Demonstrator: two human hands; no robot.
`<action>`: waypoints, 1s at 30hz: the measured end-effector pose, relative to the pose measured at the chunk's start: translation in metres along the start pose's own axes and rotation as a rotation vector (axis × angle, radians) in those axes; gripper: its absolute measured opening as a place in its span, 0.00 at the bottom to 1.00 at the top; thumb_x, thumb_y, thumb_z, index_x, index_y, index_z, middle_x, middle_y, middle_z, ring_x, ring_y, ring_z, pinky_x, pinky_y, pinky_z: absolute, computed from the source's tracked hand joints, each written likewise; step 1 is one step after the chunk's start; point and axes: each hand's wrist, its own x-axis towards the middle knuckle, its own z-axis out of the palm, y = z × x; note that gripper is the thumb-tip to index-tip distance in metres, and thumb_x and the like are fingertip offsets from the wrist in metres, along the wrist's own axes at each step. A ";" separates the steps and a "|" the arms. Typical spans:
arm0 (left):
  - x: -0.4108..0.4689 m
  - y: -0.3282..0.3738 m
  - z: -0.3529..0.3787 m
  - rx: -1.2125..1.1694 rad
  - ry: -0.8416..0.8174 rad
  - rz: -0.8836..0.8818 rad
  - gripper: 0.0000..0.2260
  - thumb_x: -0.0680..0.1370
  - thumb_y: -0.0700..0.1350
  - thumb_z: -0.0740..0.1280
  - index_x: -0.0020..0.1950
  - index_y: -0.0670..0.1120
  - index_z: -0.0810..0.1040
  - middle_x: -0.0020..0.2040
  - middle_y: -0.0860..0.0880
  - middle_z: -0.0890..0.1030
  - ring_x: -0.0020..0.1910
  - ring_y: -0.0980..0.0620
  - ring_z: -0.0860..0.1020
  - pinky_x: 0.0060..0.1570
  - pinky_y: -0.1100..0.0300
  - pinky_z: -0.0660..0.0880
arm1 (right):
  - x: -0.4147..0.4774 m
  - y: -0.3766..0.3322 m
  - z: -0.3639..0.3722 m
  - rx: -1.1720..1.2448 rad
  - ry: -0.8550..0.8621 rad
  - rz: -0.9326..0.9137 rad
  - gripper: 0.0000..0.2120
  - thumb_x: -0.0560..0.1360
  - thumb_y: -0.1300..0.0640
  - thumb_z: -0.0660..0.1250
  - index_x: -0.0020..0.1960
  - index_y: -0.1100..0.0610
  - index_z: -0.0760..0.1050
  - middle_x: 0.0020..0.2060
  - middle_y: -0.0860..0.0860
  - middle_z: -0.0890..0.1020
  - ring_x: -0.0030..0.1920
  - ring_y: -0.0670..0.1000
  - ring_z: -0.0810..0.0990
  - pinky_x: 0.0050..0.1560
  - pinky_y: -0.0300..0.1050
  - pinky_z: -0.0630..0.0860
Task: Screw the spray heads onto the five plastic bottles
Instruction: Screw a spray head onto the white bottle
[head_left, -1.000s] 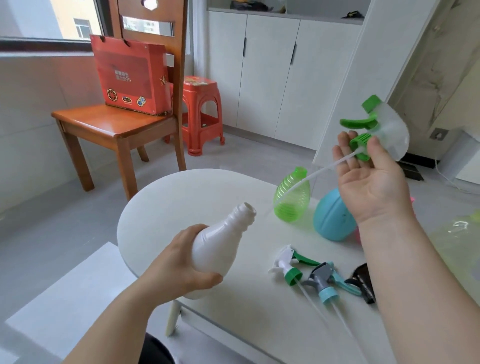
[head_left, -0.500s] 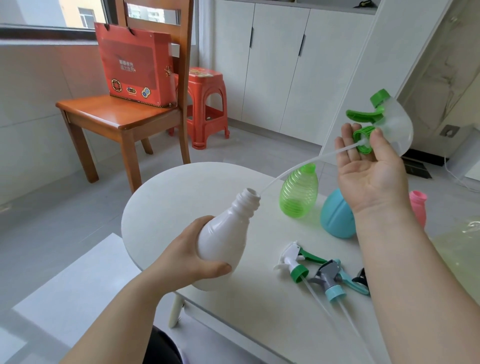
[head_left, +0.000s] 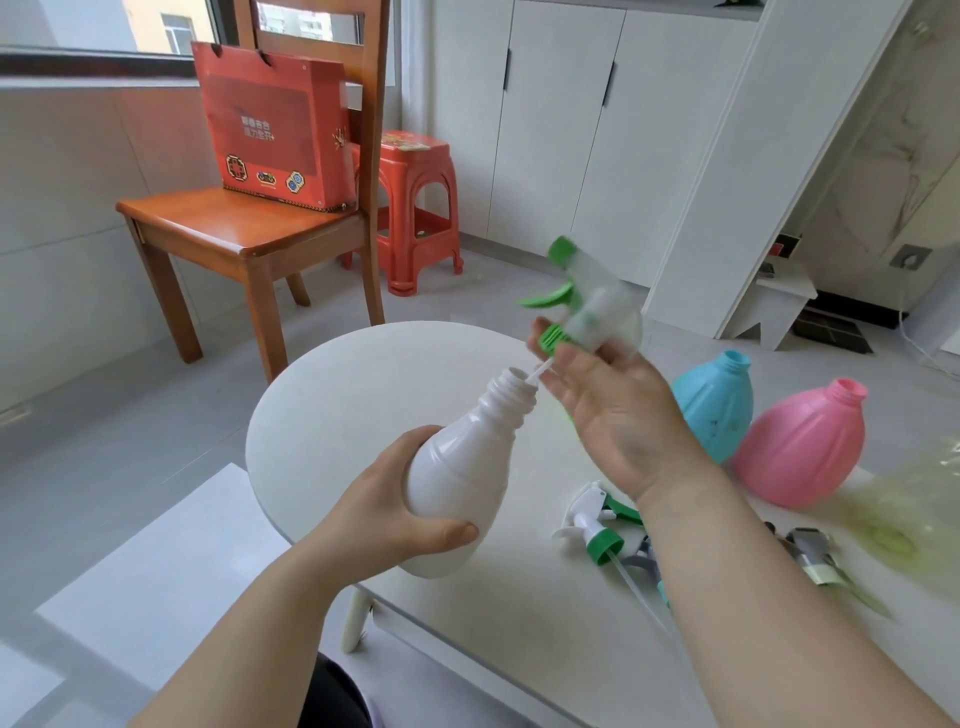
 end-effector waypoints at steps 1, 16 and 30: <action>0.000 0.000 0.001 0.002 -0.006 0.001 0.30 0.50 0.59 0.70 0.50 0.68 0.67 0.50 0.60 0.76 0.47 0.63 0.76 0.38 0.71 0.71 | -0.001 0.003 0.001 -0.056 -0.043 0.015 0.11 0.69 0.68 0.63 0.44 0.53 0.77 0.37 0.44 0.84 0.44 0.43 0.81 0.52 0.37 0.76; -0.001 0.004 0.005 0.020 -0.023 0.001 0.30 0.50 0.59 0.69 0.50 0.67 0.68 0.50 0.59 0.76 0.48 0.62 0.76 0.40 0.69 0.72 | -0.003 0.008 -0.009 -0.076 -0.205 0.126 0.14 0.61 0.61 0.67 0.46 0.55 0.78 0.38 0.47 0.86 0.45 0.44 0.82 0.50 0.37 0.78; 0.000 0.004 0.023 0.322 0.372 0.051 0.36 0.56 0.53 0.75 0.61 0.57 0.66 0.48 0.63 0.67 0.46 0.55 0.70 0.37 0.64 0.66 | -0.004 0.027 -0.002 -0.013 -0.024 0.006 0.08 0.58 0.60 0.69 0.36 0.51 0.80 0.34 0.46 0.85 0.43 0.44 0.82 0.53 0.42 0.78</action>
